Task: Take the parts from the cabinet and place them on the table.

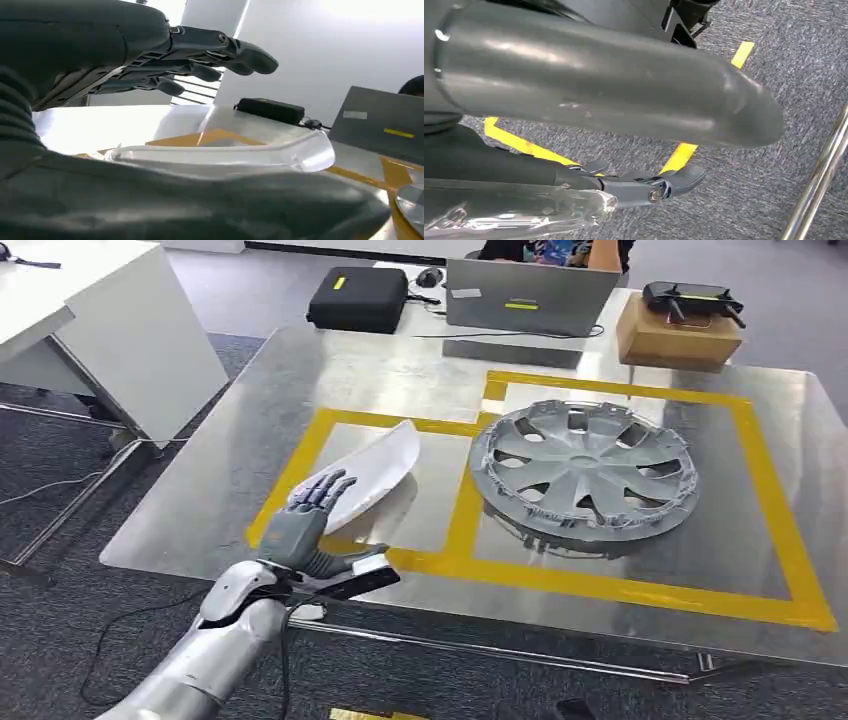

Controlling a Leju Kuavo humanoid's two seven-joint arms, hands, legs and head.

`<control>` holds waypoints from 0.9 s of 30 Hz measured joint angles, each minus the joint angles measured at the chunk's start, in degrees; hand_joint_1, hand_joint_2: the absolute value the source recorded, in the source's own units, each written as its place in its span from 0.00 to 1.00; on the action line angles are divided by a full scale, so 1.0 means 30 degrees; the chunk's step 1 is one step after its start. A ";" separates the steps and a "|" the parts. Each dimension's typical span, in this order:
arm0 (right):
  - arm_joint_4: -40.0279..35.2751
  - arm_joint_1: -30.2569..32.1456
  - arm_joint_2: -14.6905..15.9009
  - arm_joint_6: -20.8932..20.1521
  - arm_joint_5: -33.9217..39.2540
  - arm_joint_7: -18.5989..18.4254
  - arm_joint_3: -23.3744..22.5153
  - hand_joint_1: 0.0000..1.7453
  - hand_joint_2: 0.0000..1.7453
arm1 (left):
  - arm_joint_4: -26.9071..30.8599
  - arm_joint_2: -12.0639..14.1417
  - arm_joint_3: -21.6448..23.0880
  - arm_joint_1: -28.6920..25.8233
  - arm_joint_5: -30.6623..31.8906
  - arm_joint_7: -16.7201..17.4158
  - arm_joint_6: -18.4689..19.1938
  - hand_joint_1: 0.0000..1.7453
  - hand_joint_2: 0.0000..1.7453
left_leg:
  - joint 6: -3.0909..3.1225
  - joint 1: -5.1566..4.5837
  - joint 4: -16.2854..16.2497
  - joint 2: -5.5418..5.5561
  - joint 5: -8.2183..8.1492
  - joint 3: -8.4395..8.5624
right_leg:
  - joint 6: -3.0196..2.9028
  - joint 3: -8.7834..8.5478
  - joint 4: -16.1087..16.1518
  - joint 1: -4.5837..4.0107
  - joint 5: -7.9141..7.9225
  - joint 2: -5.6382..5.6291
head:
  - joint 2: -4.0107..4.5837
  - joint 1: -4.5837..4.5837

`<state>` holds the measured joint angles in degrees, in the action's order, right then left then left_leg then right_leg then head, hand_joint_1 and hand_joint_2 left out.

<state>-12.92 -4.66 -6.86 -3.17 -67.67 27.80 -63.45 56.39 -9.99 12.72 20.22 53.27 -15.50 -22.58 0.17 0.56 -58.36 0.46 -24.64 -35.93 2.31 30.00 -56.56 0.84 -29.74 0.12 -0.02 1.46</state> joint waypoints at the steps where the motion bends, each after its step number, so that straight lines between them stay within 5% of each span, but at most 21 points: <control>1: 0.0000 0.0001 0.0000 0.0000 0.0000 0.0000 0.0000 0.00 0.00 | 0.0066 0.0000 0.0000 -0.0021 0.0000 0.0000 0.0000 0.00 0.00 | 0.0000 0.0000 0.0000 0.0000 0.0000 0.0000 | 0.0000 -0.0001 -0.0001 0.0000 0.0000 0.0000 | 0.0000 0.0000; 25: 0.0000 -0.0003 0.0000 0.0001 0.0000 0.0000 0.0000 0.00 0.00 | 0.0503 0.0015 0.0007 -0.0187 -0.0015 0.0000 0.0036 0.00 0.00 | 0.0001 -0.0002 -0.0001 0.0000 -0.0001 -0.0001 | -0.0001 -0.0001 -0.0003 0.0001 0.0000 0.0000 | 0.0000 0.0000; 27: 0.0000 -0.0011 -0.0007 0.0191 0.0278 -0.0235 -0.0007 0.00 0.00 | 0.0812 0.0146 -0.0103 -0.1006 -0.1098 -0.0784 -0.0506 0.00 0.00 | 0.0076 -0.0092 -0.0033 -0.0005 -0.0099 -0.0005 | 0.0044 -0.0069 0.0016 0.0040 0.0004 -0.0013 | 0.0000 0.0022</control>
<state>-12.92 -4.70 -6.89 -2.60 -66.83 27.10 -63.47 58.83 -9.55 12.41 17.20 49.97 -17.85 -24.10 0.39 0.28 -58.46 0.45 -24.94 -35.94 2.44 29.79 -56.51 0.96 -29.73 0.08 -0.02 1.53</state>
